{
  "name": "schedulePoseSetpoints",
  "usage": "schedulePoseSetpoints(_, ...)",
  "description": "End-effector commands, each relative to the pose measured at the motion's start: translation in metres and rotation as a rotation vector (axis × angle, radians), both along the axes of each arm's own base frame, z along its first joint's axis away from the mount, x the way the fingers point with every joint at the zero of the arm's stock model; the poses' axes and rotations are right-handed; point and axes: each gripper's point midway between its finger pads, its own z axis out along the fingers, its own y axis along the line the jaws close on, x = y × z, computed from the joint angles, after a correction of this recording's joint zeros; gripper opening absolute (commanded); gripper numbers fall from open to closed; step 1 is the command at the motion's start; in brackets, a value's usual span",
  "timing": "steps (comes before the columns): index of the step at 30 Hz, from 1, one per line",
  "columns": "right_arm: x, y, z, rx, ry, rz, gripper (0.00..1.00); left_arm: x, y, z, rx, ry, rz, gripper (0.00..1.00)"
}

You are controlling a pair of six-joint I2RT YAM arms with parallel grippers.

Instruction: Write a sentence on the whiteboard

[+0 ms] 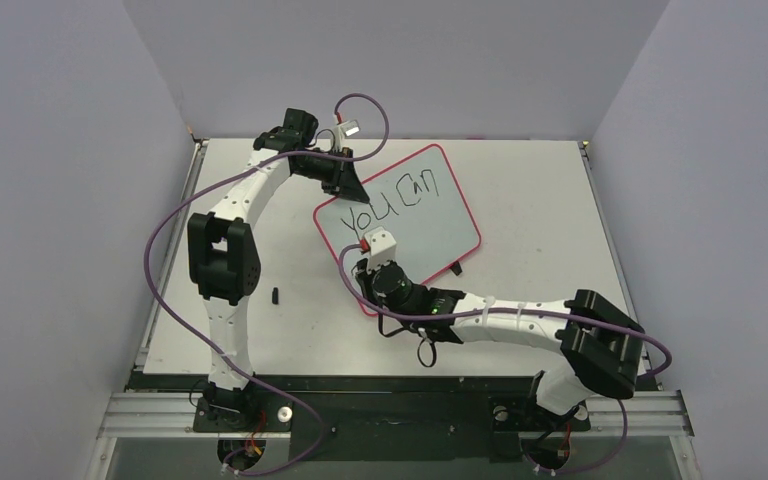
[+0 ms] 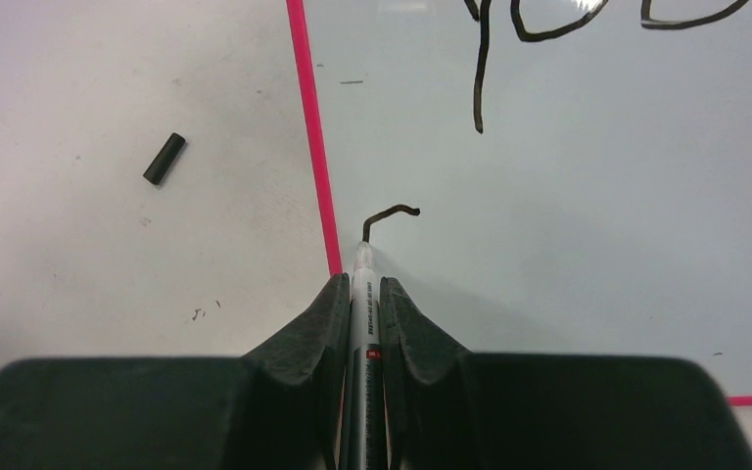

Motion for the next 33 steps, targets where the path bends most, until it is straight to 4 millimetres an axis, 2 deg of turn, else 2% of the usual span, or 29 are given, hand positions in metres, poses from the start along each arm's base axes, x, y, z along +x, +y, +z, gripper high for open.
schedulePoseSetpoints(1, -0.005, -0.013, -0.003, 0.009, 0.008, -0.029, 0.00, 0.022, 0.011, -0.007, 0.081, -0.121, 0.038, 0.00)
schedulePoseSetpoints(6, -0.004, -0.023, -0.006, -0.008, 0.008, -0.061, 0.00, 0.021, 0.010, -0.005, 0.079, -0.126, 0.036, 0.00)
schedulePoseSetpoints(11, 0.007, -0.027, -0.003, -0.039, -0.009, -0.129, 0.00, 0.020, 0.010, -0.004, 0.079, -0.126, 0.035, 0.00)
schedulePoseSetpoints(25, 0.044, 0.001, 0.041, -0.026, -0.076, -0.194, 0.00, 0.016, 0.007, -0.002, 0.079, -0.131, 0.025, 0.00)
schedulePoseSetpoints(29, 0.052, 0.004, 0.045, -0.032, -0.080, -0.200, 0.00, 0.016, 0.007, -0.003, 0.080, -0.130, 0.025, 0.00)
schedulePoseSetpoints(33, 0.051, 0.004, 0.041, -0.048, -0.072, -0.190, 0.00, 0.016, 0.007, -0.001, 0.078, -0.132, 0.024, 0.00)
